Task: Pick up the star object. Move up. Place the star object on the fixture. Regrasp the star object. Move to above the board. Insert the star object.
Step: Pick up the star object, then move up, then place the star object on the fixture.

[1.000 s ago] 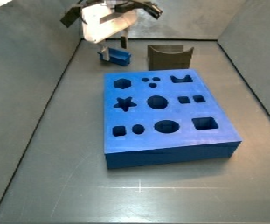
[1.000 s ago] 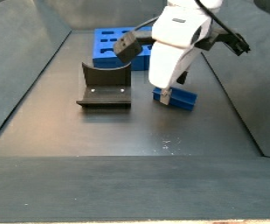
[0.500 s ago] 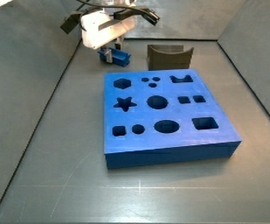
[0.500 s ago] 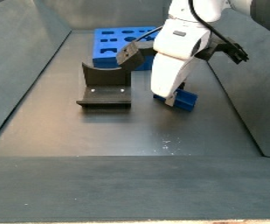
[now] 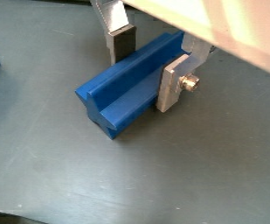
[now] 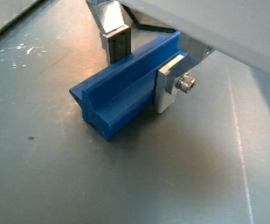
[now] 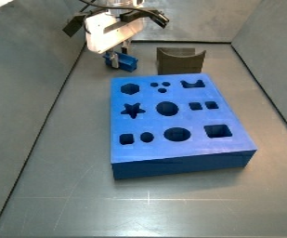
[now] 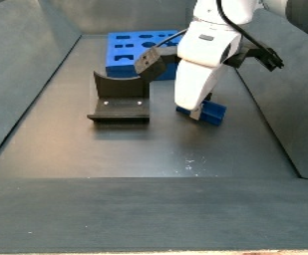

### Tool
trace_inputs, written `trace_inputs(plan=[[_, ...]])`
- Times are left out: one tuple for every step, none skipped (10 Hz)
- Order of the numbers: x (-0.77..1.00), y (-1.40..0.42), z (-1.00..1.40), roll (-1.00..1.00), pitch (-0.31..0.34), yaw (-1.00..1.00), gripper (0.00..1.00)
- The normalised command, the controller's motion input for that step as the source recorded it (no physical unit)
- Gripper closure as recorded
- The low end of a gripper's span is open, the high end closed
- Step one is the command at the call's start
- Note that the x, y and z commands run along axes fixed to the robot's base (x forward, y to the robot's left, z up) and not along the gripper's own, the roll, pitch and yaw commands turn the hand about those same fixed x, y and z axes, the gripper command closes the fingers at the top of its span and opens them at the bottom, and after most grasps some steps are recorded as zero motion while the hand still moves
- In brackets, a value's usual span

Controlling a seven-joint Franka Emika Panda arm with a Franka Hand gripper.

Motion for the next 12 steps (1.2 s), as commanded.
trace_inputs(plan=[[0.00, 0.00, 0.00, 0.00, 0.000, 0.00, 1.00], [0.00, 0.00, 0.00, 0.00, 0.000, 0.00, 1.00], [0.00, 0.00, 0.00, 0.00, 0.000, 0.00, 1.00], [0.00, 0.00, 1.00, 0.00, 0.000, 0.00, 1.00], [-0.02, 0.08, 0.99, 0.01, 0.008, 0.04, 1.00], [-0.04, 0.07, 0.91, 0.00, 0.038, 0.04, 1.00], [-0.02, 0.03, 0.76, 0.00, 0.063, 0.02, 1.00], [-0.02, 0.02, 0.58, 0.01, 0.065, 0.01, 1.00], [-0.03, 0.02, 0.44, 0.02, 0.059, 0.01, 1.00], [-0.03, 0.01, 0.35, 0.02, 0.057, 0.01, 1.00], [0.00, 0.00, 1.00, 0.00, 0.000, 0.00, 1.00], [0.01, 0.00, 1.00, 0.01, -0.006, 0.00, 1.00]])
